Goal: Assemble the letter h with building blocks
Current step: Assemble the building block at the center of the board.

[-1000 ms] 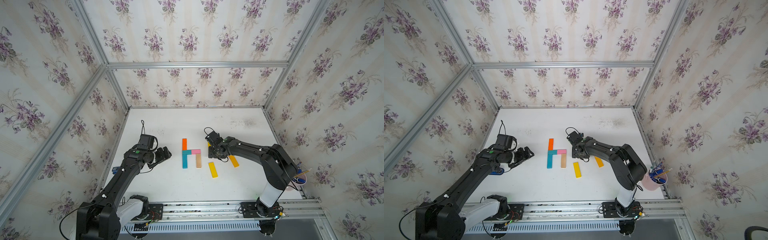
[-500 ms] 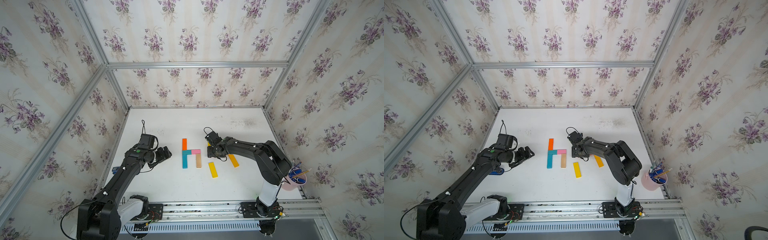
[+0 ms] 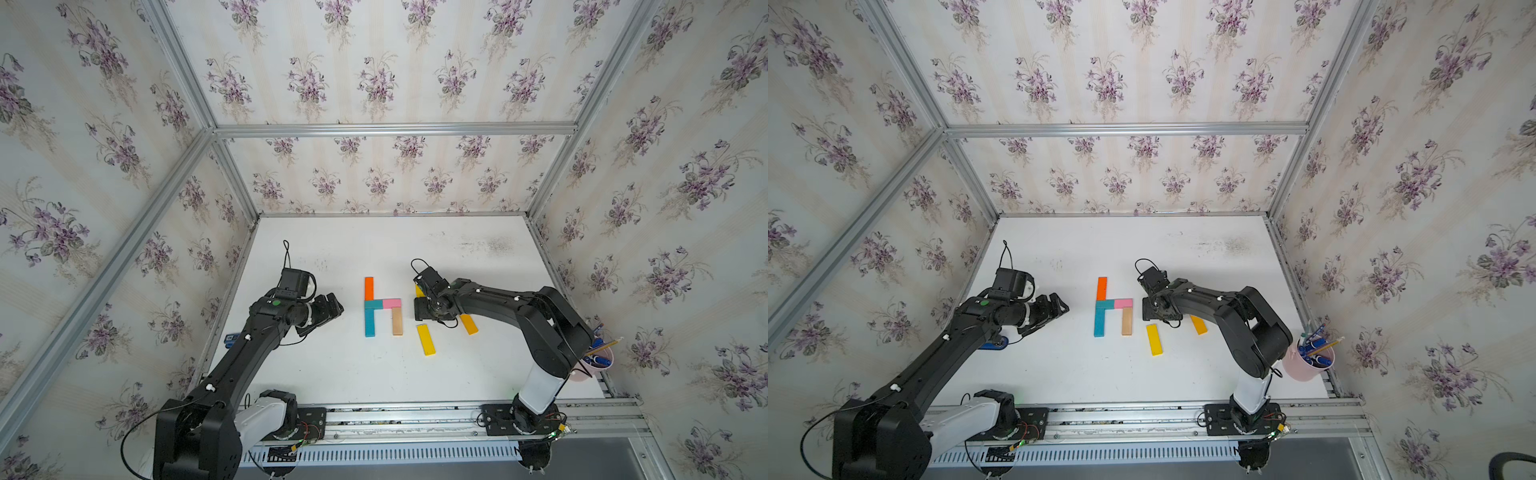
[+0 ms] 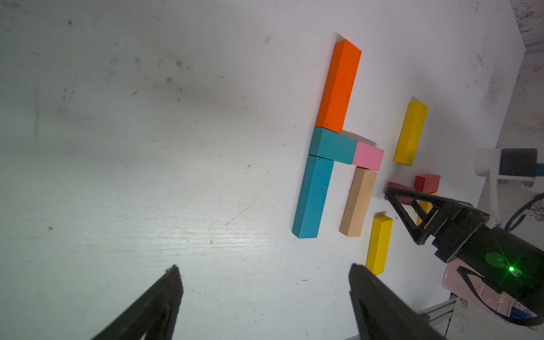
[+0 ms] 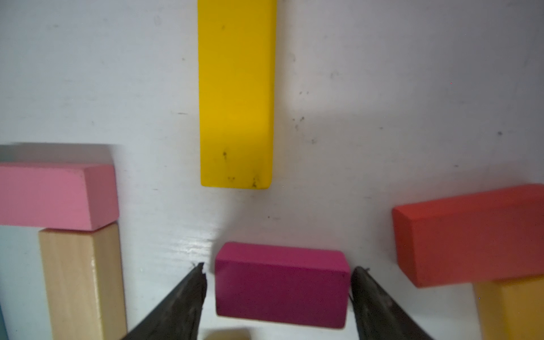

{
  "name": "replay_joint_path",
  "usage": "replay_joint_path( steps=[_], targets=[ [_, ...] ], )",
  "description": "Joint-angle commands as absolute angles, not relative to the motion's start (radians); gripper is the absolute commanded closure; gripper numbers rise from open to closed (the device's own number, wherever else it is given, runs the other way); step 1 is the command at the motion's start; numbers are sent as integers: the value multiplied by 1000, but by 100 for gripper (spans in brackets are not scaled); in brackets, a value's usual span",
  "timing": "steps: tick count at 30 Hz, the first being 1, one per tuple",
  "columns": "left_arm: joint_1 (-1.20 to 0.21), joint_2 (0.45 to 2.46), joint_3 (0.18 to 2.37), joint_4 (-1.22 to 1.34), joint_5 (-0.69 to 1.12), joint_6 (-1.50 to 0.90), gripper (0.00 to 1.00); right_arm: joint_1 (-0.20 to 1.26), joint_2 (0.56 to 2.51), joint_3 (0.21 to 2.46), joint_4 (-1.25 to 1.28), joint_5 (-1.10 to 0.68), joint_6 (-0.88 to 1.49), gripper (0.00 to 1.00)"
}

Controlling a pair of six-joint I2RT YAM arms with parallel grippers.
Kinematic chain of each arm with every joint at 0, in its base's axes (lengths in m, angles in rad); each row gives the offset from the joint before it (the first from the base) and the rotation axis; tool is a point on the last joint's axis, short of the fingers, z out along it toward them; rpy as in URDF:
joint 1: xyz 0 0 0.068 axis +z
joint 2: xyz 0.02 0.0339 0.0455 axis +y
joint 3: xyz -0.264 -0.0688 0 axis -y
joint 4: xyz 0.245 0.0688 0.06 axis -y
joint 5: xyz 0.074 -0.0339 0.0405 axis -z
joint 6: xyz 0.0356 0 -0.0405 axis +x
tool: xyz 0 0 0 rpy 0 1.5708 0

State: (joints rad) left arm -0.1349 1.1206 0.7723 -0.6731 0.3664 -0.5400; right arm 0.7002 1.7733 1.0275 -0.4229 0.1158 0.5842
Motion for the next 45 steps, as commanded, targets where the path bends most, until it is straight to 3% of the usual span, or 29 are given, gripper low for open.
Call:
replay_joint_path(
  steps=[1,6,12,32,39,45],
  targets=[
    [-134,1120,771,-665,364,-535,9,701,1785,1035,-438,123,600,32],
    [-133,1126,776,-666,367,-534,9,702,1811,1065,-456,139,600,56],
    [-133,1126,782,-669,364,-530,9,701,1850,1103,-475,160,597,57],
    [-133,1134,788,-669,366,-531,9,680,1854,1107,-484,180,580,52],
    [-133,1132,784,-669,367,-530,9,676,1864,1110,-479,171,579,35],
    [-133,1131,782,-666,368,-529,9,677,1855,1100,-469,152,575,32]
  ],
)
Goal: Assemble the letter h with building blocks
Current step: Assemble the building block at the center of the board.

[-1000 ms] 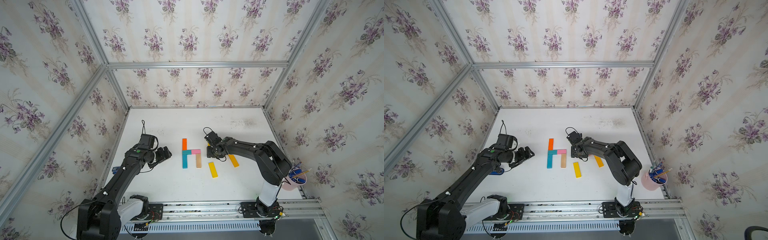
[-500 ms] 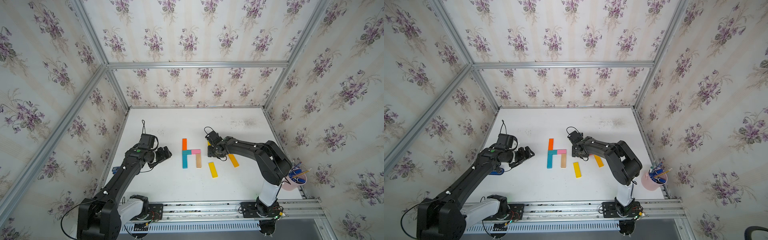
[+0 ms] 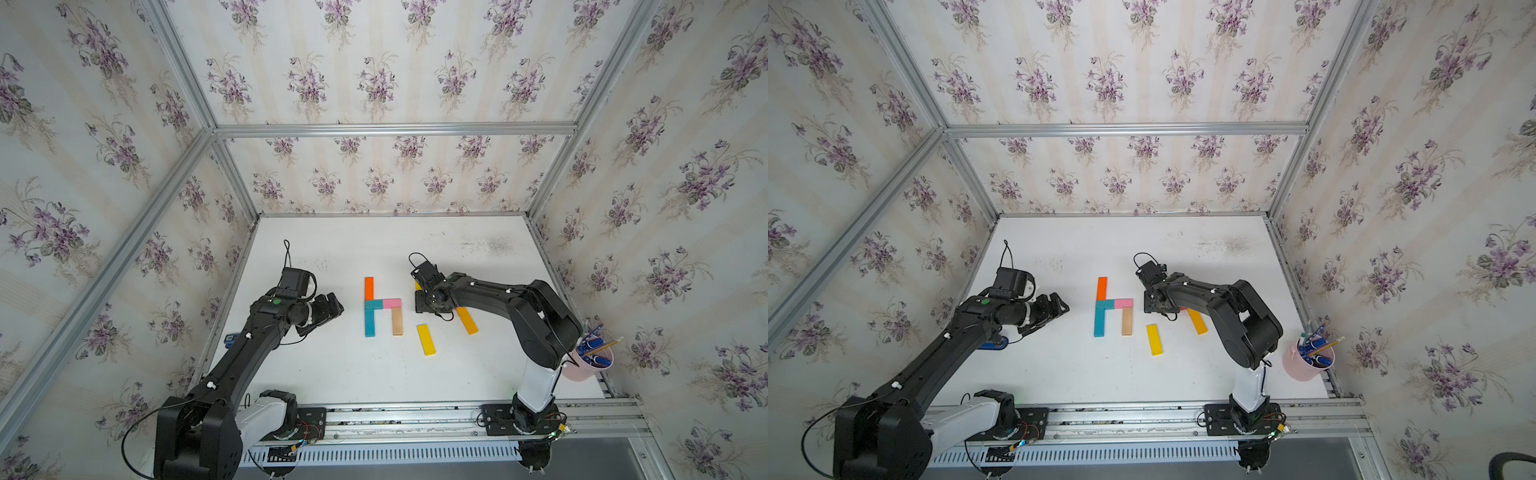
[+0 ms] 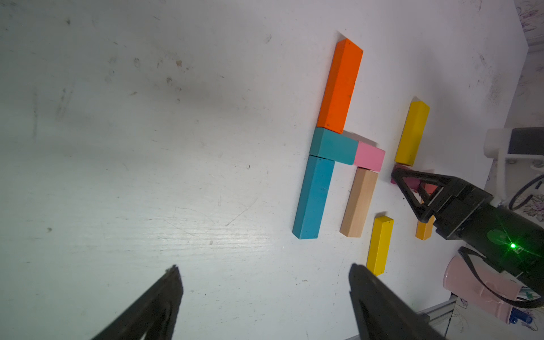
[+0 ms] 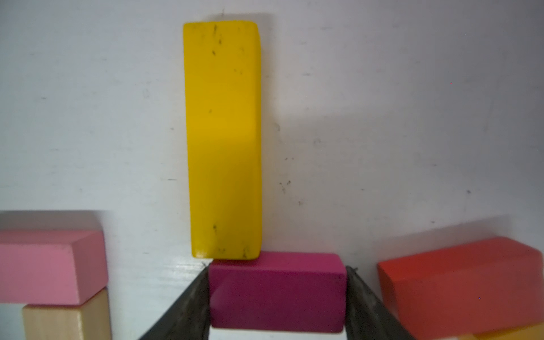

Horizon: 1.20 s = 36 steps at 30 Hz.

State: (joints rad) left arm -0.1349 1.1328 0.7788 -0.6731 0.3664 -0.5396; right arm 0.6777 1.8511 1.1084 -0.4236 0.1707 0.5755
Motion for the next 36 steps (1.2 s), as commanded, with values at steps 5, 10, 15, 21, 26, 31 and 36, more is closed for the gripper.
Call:
replay_joint_path(
  steps=[5,10,15,21,26,31,36],
  targets=[
    [-133,1131,781,-663,370,-530,9,676,1861,1100,-464,147,578,34],
    [-133,1129,778,-666,371,-528,9,677,1858,1106,-459,134,585,35],
    [-133,1127,779,-663,374,-529,9,676,1854,1114,-459,123,586,32],
    [-133,1126,781,-665,376,-529,9,677,1857,1127,-466,130,598,29],
    [-133,1125,781,-666,377,-526,9,676,1861,1131,-461,123,605,31],
    [-133,1127,782,-666,377,-527,9,676,1865,1138,-461,123,610,34],
    [-134,1124,782,-667,377,-527,9,676,1876,1149,-473,130,609,34]
  ],
)
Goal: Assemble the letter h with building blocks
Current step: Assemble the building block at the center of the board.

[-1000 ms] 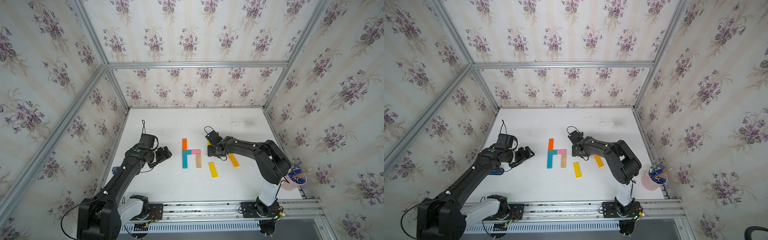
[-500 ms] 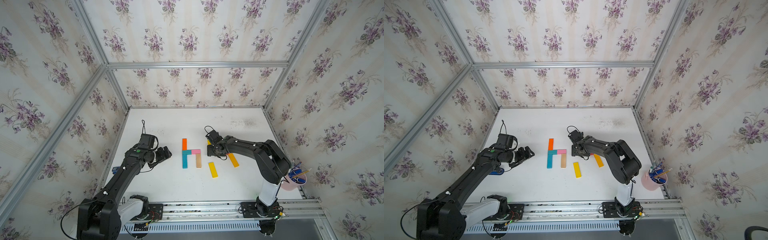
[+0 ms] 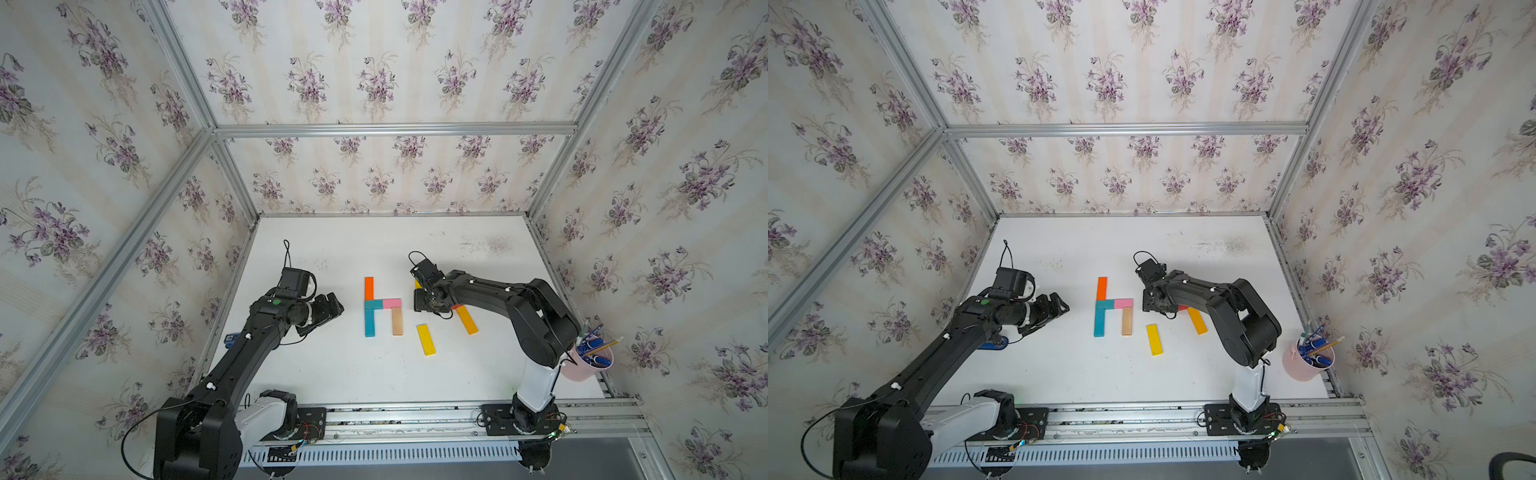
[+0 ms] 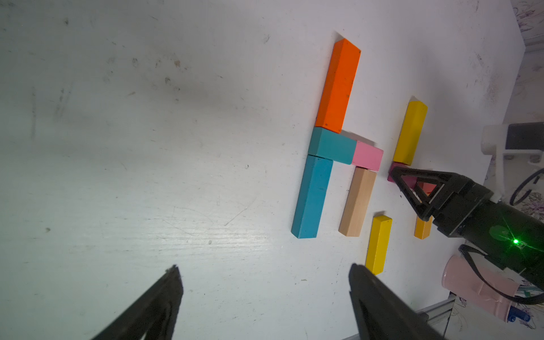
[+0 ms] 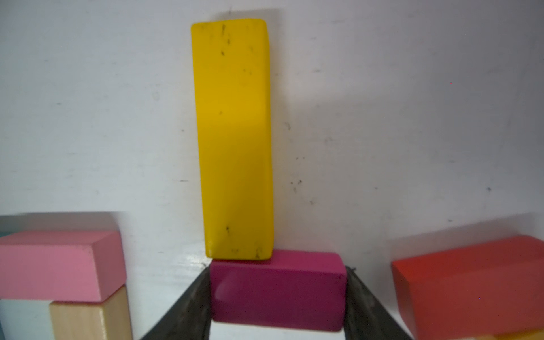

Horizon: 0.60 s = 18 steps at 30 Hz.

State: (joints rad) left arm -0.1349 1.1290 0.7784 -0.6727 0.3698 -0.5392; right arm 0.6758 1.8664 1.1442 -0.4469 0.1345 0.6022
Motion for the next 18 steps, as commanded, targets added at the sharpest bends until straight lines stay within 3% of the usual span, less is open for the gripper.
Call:
replay_joint_path(
  steps=[1,8,18],
  targets=[
    [-133,1124,781,-667,378,-525,9,677,1877,1149,-473,133,608,34],
    [-133,1124,782,-667,377,-525,9,676,1888,1157,-479,147,606,34],
    [-134,1123,781,-666,384,-529,9,681,1821,1154,-474,126,571,17]
  ],
)
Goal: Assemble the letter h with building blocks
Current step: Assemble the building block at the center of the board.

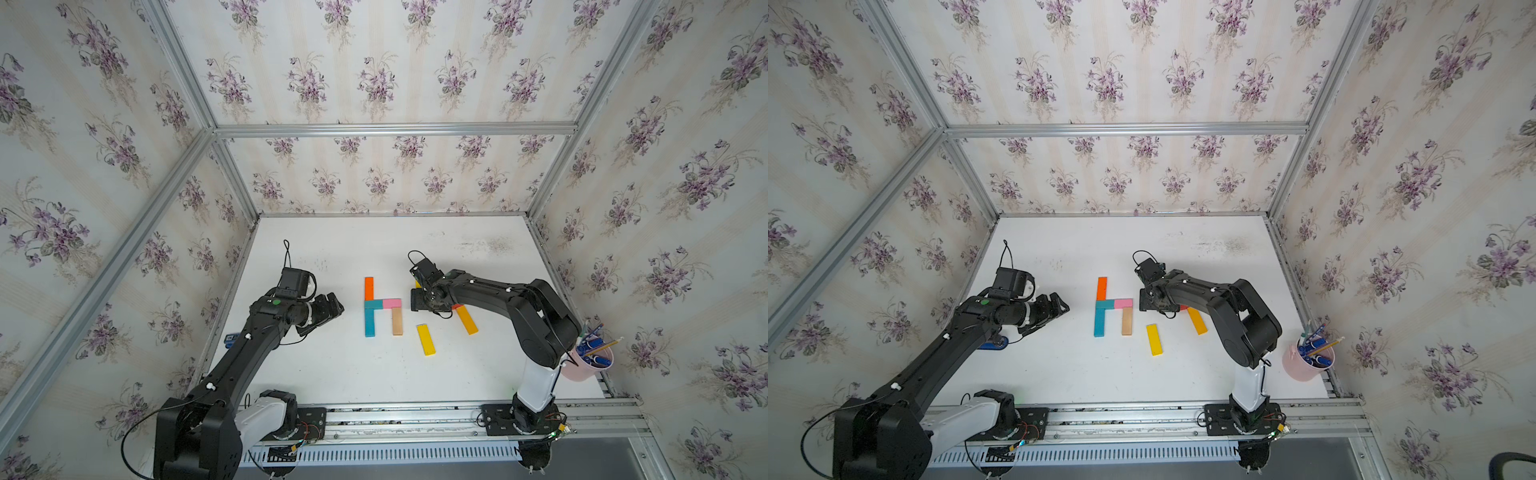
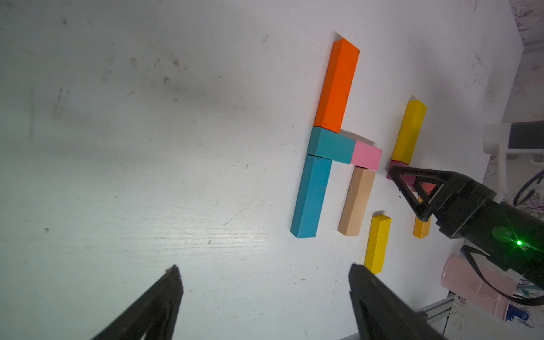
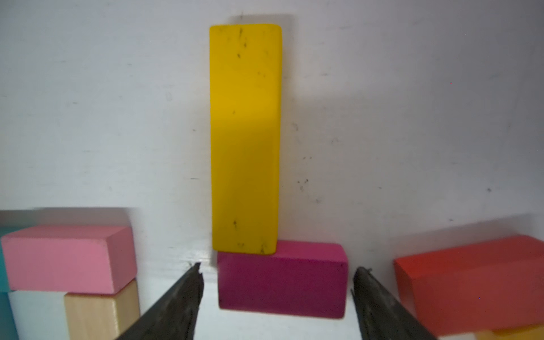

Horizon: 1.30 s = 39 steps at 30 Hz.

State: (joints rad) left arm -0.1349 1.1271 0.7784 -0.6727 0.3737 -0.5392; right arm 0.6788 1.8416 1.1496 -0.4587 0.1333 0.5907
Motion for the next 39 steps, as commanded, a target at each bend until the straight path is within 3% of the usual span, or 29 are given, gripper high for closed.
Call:
replay_joint_path(
  steps=[1,25,39],
  targets=[
    [-134,1122,780,-665,384,-530,9,681,1819,1157,-477,126,572,16],
    [-134,1124,782,-657,381,-521,9,667,1949,1291,-562,241,601,16],
    [-133,1123,780,-658,378,-519,10,660,1935,1271,-520,194,571,18]
  ],
)
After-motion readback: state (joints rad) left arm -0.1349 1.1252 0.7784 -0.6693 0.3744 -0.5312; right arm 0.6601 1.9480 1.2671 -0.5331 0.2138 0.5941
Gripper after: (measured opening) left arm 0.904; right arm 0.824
